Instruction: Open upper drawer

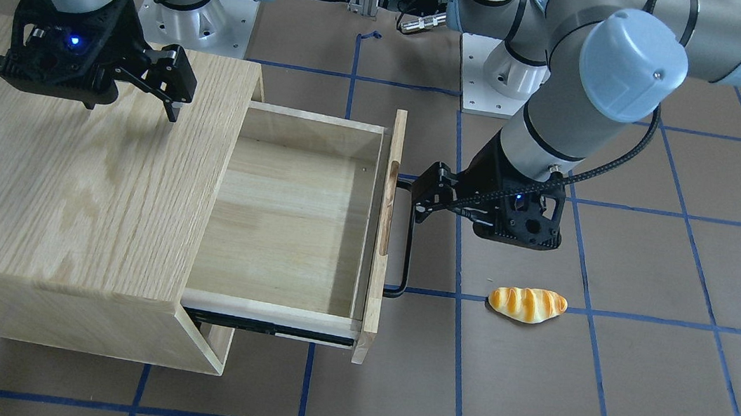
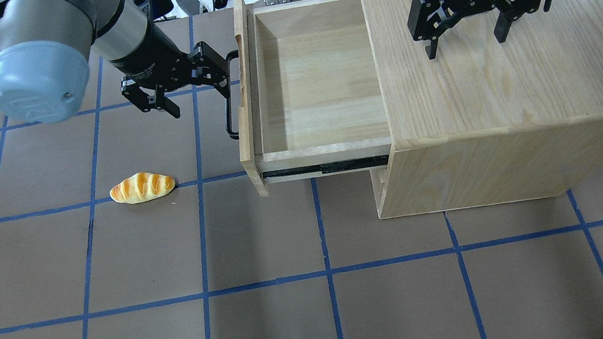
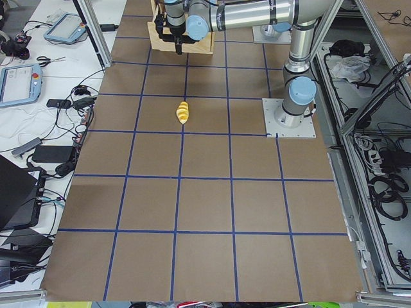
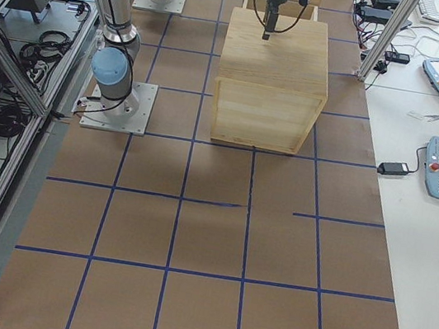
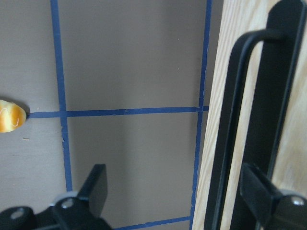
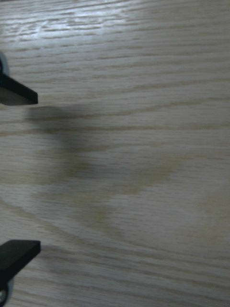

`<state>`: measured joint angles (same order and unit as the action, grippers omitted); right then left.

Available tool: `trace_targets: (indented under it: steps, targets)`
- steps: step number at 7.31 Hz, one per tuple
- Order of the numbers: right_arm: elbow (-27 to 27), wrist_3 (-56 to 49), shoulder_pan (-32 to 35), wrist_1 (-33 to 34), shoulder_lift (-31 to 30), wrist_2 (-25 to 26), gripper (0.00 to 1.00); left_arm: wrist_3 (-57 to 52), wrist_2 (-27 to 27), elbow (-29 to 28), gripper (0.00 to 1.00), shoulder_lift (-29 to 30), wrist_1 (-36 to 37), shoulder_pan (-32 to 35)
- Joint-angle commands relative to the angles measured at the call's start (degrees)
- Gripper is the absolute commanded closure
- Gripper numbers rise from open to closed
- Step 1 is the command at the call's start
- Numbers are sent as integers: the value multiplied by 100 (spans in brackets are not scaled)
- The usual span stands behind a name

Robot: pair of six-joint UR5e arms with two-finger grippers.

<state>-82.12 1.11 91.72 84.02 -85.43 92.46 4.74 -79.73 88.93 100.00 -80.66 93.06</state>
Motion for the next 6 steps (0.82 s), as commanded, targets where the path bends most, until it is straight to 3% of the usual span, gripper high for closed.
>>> trace_targets:
  steps: [1,3,6]
  targets:
    - [3,-5,4,0,0,0,0,-593,-1162,-69,0,-444,-632,-77]
    - [3,3,4,0,0,0,0,-623,-1238,-349,0,-1024,-1423,-131]
    - [-6,3,-4,0,0,0,0,-500,-1273,-316,0,-1317,-1444,-165]
